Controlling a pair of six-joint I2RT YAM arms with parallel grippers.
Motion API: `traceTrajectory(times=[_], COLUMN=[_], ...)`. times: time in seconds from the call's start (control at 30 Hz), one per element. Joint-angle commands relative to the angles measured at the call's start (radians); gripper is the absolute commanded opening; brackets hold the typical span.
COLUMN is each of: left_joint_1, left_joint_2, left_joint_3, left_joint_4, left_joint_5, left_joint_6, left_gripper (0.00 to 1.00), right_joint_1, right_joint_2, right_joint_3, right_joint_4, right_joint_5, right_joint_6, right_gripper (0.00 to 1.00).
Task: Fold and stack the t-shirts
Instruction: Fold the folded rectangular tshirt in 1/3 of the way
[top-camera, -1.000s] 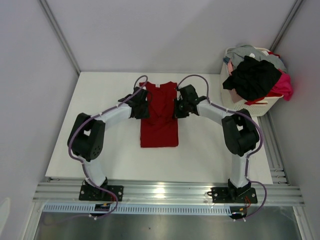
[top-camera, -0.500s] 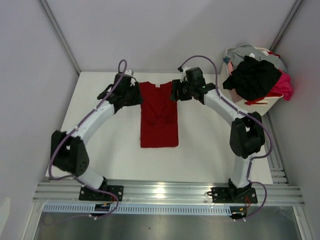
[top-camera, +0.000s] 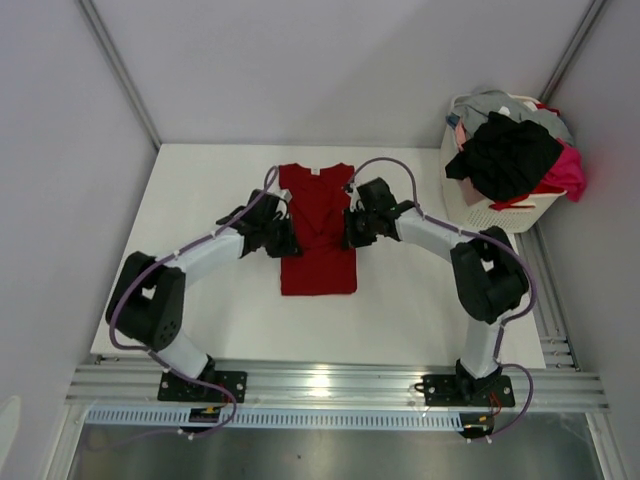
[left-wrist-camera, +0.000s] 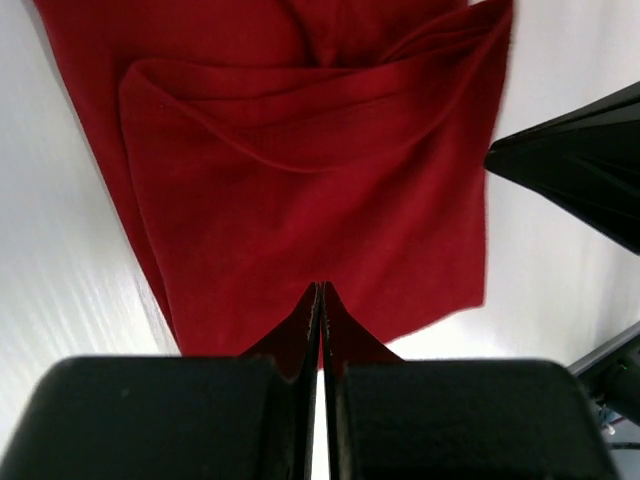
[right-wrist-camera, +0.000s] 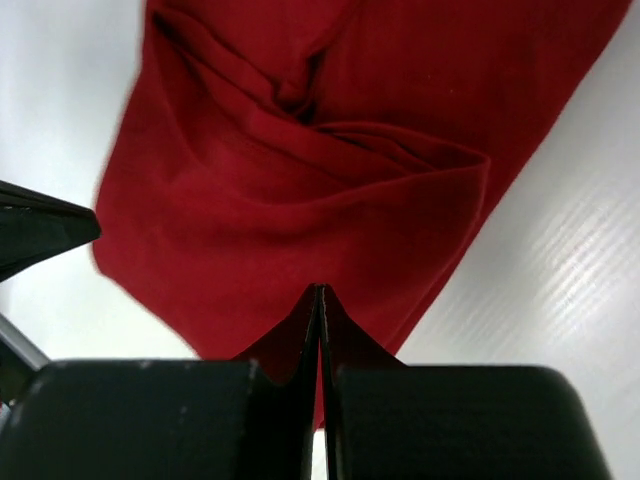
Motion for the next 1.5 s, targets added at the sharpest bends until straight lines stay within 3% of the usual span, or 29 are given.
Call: traceTrajectory(times=[0.0,0.23,0.57,0.77,1.1,1.23,1.33,1.47], left_joint_1=[0.001,0.030,0.123,0.142,0.209,0.235,0.237,0.235], left_joint_2=[0.055,0.265,0.431,0.478,0.685,0.597,0.479,0.363], left_joint_3=[0.024,0.130,0.323,0.498,0.852,0.824,0.718,0.556], left_joint_4=[0.087,0.088,0.067,0.019,-0.126,-0.136,-0.113,-0.075], left_joint_5=[0.027,0.018,0.078,0.069,0.007,0.009,-0.017,0.061], left_joint_6=[-0.032,-0.029,-0.029,0.015,0.020,0.061,0.090,0.092], left_gripper=[0.00,0.00,0.00,0.00,0.00,0.01,0.01,0.01], right_joint_1=[-0.004,-0.021,-0.061,-0.079,-0.080,-0.085,-0.085,-0.097], right_joint_2=[0.085,0.243,0.383,0.393,0.433,0.490,0.550,0.628], right_joint_3=[0.037,0.162,0.363,0.380,0.449,0.610,0.713,0.842], right_joint_4=[0.057,0.073,0.054,0.090,0.085,0.057,0.054,0.022], right_joint_5=[-0.024,-0.021,-0.028,-0.034,-0.019,-0.036,-0.045,-0.048], right_joint_6=[0.013,0.021,0.036,0.038,0.031,0.035,0.041,0.073], right_gripper=[0.00,0.00,0.00,0.00,0.00,0.00,0.00,0.00])
